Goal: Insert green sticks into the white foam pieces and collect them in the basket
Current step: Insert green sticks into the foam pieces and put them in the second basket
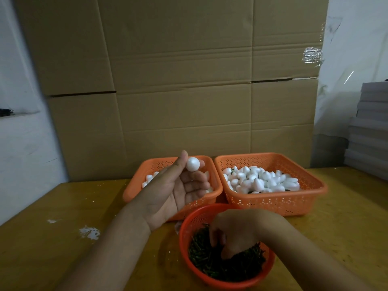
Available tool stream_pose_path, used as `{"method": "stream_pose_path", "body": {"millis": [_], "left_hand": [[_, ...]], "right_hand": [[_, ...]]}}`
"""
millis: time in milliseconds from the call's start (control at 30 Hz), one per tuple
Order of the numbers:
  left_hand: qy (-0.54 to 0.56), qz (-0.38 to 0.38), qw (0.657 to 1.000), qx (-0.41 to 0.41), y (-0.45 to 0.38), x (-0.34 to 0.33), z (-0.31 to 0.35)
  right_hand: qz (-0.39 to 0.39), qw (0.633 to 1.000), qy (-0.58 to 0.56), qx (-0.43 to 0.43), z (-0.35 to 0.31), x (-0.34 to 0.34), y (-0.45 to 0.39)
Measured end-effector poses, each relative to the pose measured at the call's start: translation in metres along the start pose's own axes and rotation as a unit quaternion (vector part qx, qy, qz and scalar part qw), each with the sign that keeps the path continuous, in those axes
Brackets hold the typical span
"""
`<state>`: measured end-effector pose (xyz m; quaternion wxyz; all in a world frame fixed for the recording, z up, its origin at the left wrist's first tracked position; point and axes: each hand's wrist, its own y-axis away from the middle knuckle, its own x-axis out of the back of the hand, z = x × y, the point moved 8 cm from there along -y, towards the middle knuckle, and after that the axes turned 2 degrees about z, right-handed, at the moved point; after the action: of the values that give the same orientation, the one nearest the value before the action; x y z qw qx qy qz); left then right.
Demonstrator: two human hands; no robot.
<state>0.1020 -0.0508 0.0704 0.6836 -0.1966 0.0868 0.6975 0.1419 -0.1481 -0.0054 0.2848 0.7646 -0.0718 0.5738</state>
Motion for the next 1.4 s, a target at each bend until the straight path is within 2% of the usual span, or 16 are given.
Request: {"method": "stream_pose_path", "body": {"millis": [133,333,600,800,933,1133,1300,1400], "left_hand": [[-0.007,-0.006,1.000,0.015,0.002,-0.003,-0.002],[-0.027,-0.054,0.998,-0.001,0.005,-0.005,0.001],[-0.136,-0.047,0.989,-0.011,0.008,-0.008,0.004],[-0.041,-0.063,0.997,0.030,0.006,-0.011,-0.002],[0.014,-0.076,0.996,0.045,0.004,-0.009,-0.003],[0.038,-0.093,0.993,0.059,0.002,-0.009,-0.002],[0.047,-0.072,0.994,0.063,0.002,-0.006,-0.003],[0.035,-0.071,0.995,0.060,0.003,-0.005,-0.003]], "right_hand": [[0.005,1.000,0.005,-0.010,0.003,-0.002,-0.001],[0.047,0.999,-0.003,-0.008,0.005,0.005,-0.002],[0.073,0.996,-0.043,-0.001,0.006,0.009,-0.005],[0.105,0.992,-0.066,0.003,0.005,0.015,-0.005],[0.093,0.992,-0.084,0.002,0.006,0.013,-0.005],[0.085,0.991,-0.107,-0.001,0.005,0.012,-0.004],[0.081,0.992,-0.097,-0.001,0.003,0.012,-0.001],[0.108,0.992,-0.064,0.018,-0.001,0.018,0.003]]}}
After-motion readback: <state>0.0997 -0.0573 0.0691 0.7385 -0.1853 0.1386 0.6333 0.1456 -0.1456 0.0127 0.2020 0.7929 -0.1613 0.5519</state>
